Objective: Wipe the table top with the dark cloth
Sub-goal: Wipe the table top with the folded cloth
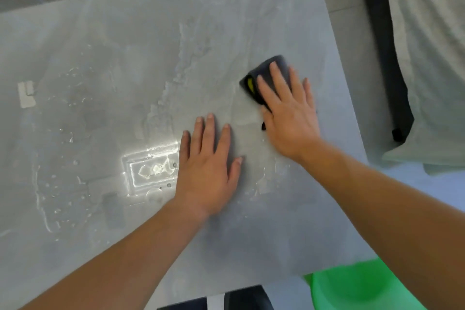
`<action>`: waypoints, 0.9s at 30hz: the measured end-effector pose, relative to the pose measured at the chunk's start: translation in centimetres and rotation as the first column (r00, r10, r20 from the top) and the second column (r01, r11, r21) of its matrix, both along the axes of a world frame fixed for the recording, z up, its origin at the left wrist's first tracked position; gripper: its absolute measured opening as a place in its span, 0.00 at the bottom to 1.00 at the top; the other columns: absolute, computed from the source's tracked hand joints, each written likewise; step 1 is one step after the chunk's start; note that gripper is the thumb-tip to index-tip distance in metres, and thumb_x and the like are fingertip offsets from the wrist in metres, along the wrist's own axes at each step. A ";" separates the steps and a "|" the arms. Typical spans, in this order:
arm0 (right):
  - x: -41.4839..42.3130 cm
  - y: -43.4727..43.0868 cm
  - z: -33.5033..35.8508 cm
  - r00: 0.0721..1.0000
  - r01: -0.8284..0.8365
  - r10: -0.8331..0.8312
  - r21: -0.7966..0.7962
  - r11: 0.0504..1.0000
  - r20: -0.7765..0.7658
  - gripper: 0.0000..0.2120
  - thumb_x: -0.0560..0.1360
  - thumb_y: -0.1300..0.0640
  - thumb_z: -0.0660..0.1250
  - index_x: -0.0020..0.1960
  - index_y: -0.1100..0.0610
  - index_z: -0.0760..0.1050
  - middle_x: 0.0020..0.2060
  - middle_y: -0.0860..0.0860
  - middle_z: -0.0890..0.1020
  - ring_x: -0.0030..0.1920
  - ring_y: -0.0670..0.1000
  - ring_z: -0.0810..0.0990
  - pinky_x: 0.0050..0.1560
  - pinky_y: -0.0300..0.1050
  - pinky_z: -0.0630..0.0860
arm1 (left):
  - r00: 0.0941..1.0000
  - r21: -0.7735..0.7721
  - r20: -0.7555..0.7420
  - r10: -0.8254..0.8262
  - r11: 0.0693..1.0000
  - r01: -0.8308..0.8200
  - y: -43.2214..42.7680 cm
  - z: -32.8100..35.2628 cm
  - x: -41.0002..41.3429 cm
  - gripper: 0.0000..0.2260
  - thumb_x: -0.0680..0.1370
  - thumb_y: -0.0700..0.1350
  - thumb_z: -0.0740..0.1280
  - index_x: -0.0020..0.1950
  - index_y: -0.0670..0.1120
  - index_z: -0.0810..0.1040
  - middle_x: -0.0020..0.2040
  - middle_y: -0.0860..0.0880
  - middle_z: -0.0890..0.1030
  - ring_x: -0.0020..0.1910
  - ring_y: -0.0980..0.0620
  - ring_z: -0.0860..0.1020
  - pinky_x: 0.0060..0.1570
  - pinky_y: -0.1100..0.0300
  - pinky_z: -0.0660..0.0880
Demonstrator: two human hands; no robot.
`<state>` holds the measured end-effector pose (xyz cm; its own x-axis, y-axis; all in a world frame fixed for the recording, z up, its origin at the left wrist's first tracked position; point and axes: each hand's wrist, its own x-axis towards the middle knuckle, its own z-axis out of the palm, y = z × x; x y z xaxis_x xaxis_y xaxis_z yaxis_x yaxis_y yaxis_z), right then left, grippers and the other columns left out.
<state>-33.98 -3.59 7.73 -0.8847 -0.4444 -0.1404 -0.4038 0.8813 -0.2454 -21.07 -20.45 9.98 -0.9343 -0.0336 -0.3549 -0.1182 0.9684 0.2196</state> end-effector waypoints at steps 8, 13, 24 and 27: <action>-4.2 5.8 0.4 0.997 0.072 -0.073 0.013 0.997 0.032 0.26 0.83 0.50 0.56 0.80 0.47 0.55 0.81 0.50 0.51 0.80 0.59 0.48 0.78 0.59 0.43 | 0.999 -0.001 0.034 -0.023 1.000 0.023 0.0 -0.2 0.0 0.32 0.81 0.61 0.43 0.82 0.47 0.47 0.82 0.42 0.40 0.79 0.42 0.36 0.77 0.42 0.39; 6.1 3.0 0.6 0.999 -0.042 0.043 -0.028 0.999 0.020 0.26 0.82 0.48 0.52 0.80 0.49 0.58 0.81 0.52 0.53 0.80 0.61 0.50 0.78 0.61 0.47 | 1.000 0.024 0.024 -0.010 1.000 0.010 -0.1 -0.4 0.3 0.31 0.81 0.59 0.44 0.81 0.48 0.47 0.82 0.42 0.41 0.80 0.43 0.37 0.77 0.42 0.39; 5.2 3.6 0.9 0.976 0.213 -0.209 -0.054 0.976 0.069 0.26 0.83 0.51 0.55 0.80 0.48 0.56 0.81 0.50 0.50 0.80 0.59 0.45 0.79 0.58 0.43 | 0.999 0.122 0.045 0.009 0.992 -0.015 -0.8 -0.2 0.2 0.32 0.81 0.63 0.42 0.82 0.50 0.47 0.82 0.46 0.38 0.79 0.47 0.34 0.76 0.47 0.34; 12.3 4.2 1.2 0.995 -0.063 0.066 -0.047 0.997 0.073 0.26 0.82 0.50 0.54 0.80 0.49 0.59 0.81 0.51 0.53 0.80 0.60 0.47 0.79 0.61 0.45 | 0.998 0.184 -0.020 0.064 0.981 -0.060 -0.6 0.6 1.0 0.29 0.81 0.60 0.46 0.80 0.49 0.56 0.82 0.45 0.46 0.80 0.47 0.41 0.77 0.46 0.39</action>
<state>-21.65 0.60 8.94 -0.8417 -0.5078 -0.1834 -0.4390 0.8415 -0.3150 -20.09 -21.05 10.57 -0.9414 -0.0283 -0.3362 -0.1689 0.9022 0.3968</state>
